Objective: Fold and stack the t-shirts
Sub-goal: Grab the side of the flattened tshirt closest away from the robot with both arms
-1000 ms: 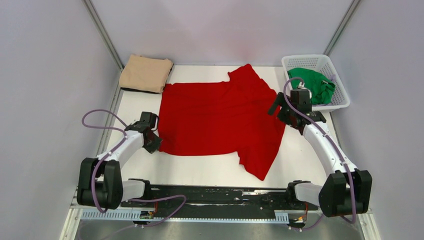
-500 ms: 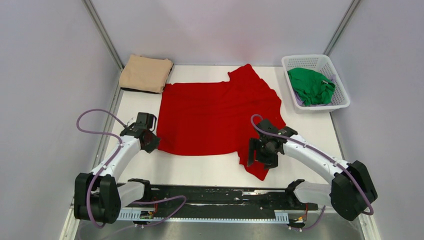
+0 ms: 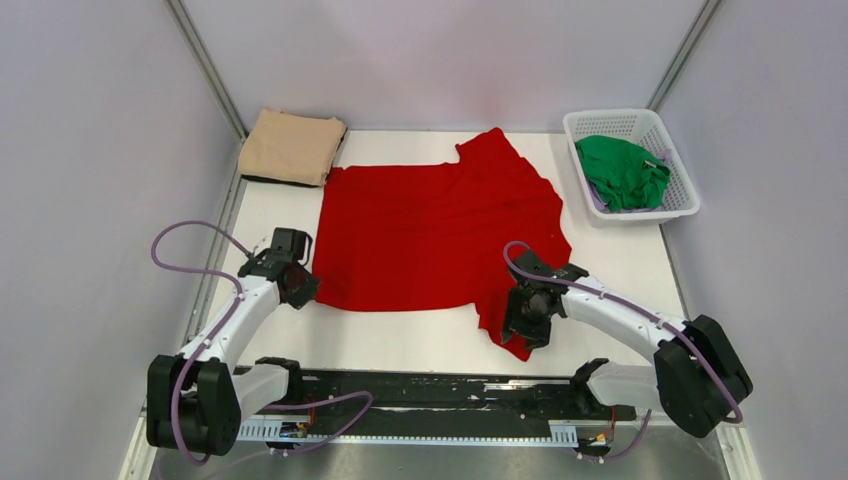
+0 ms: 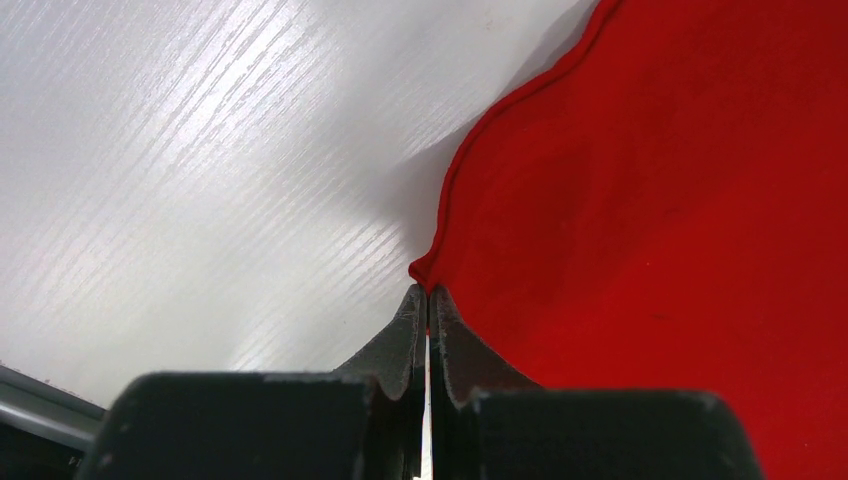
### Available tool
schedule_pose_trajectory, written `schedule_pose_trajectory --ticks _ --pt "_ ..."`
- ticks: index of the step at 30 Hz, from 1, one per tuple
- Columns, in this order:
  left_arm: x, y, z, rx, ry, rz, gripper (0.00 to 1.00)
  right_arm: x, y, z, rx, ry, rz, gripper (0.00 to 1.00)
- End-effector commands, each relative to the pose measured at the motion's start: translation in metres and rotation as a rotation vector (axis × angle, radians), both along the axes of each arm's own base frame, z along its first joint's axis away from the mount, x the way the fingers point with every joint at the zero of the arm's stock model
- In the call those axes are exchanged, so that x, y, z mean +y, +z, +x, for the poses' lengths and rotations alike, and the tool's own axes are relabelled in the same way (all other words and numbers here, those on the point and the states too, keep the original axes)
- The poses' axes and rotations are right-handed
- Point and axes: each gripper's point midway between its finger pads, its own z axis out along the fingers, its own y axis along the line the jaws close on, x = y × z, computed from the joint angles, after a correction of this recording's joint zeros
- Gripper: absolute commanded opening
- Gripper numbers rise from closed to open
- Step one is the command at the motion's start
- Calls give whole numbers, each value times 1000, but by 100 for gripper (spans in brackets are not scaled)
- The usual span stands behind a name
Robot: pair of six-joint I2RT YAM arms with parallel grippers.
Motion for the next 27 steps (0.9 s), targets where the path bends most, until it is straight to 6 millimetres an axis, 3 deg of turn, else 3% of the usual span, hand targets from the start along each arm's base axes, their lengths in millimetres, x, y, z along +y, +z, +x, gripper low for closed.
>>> schedule_pose_trajectory --ticks 1,4,6,7,9,11,15,20,22,27 --pt "3 3 -1 -18 6 9 0 -6 -18 4 0 -54 -56 49" --pt "4 2 -4 -13 8 12 0 -15 -30 -2 35 -94 -111 45" --pt "4 2 -6 -4 10 14 0 -20 -34 -9 64 -122 -133 37" --pt "5 3 -7 -4 11 15 0 -22 -34 -13 76 -134 -141 31" --pt "5 3 -12 7 -1 22 0 -25 -33 -20 91 -137 -146 9" --pt "6 4 -21 36 -14 28 0 -22 -27 -30 114 -141 -123 0" --pt "13 6 -51 105 -10 51 0 -32 -14 -55 171 -182 -161 0" --pt "-1 10 -57 73 -36 -31 0 -20 11 -66 150 -162 -47 0" --pt "-3 13 -59 75 -38 -41 0 -18 18 -60 105 -154 -16 0" --pt "-15 26 -43 9 -89 -94 0 -6 28 -26 -52 -91 38 0"
